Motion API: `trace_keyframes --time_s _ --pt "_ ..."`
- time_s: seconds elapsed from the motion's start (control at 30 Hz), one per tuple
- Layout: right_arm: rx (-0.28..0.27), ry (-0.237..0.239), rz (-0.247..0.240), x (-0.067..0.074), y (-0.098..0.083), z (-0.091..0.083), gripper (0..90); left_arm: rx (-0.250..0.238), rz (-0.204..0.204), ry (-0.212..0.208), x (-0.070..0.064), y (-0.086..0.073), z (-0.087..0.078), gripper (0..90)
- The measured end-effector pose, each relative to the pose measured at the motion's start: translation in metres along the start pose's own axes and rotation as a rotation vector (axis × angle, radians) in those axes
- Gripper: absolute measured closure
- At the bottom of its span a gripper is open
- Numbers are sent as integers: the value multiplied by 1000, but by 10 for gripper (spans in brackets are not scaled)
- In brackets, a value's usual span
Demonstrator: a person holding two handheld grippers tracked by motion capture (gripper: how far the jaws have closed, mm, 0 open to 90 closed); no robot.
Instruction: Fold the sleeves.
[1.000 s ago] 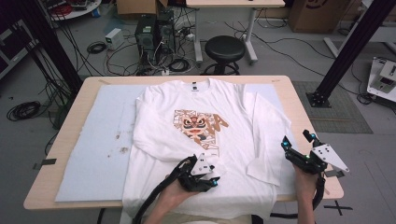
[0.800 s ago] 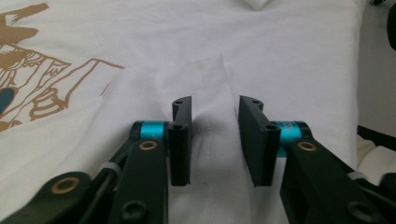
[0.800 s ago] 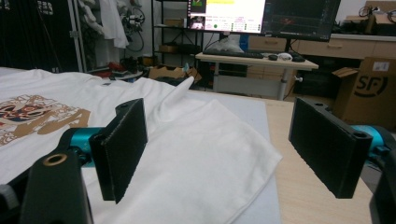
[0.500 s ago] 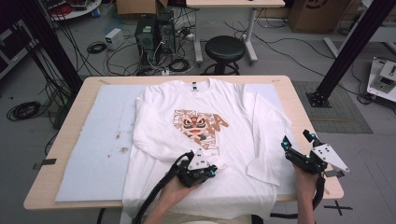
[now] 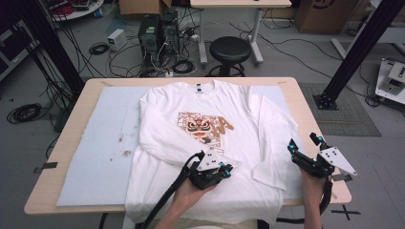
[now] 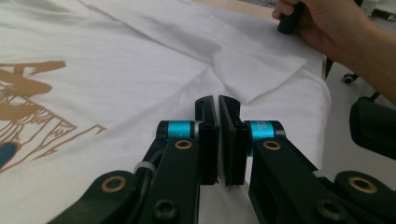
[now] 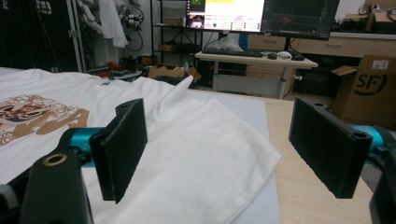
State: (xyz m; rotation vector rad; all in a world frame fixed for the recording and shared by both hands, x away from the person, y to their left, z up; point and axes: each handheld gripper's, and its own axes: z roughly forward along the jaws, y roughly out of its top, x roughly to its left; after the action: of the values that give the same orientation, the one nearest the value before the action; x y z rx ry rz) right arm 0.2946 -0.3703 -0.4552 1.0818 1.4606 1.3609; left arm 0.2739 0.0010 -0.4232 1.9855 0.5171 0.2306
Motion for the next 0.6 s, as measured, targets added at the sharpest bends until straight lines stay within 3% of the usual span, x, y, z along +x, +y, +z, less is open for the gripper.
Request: trace_keyframes --time_s 0.27,0.5,0.6 --pt "2 0 -1 0 0 0 198 9 42 -42 -18 15 20 860" --pt "4 1 1 0 0 0 198 42 52 -80 -29 14 38 860" --pt "6 1 3 0 0 0 198 73 77 -108 -39 10 46 860"
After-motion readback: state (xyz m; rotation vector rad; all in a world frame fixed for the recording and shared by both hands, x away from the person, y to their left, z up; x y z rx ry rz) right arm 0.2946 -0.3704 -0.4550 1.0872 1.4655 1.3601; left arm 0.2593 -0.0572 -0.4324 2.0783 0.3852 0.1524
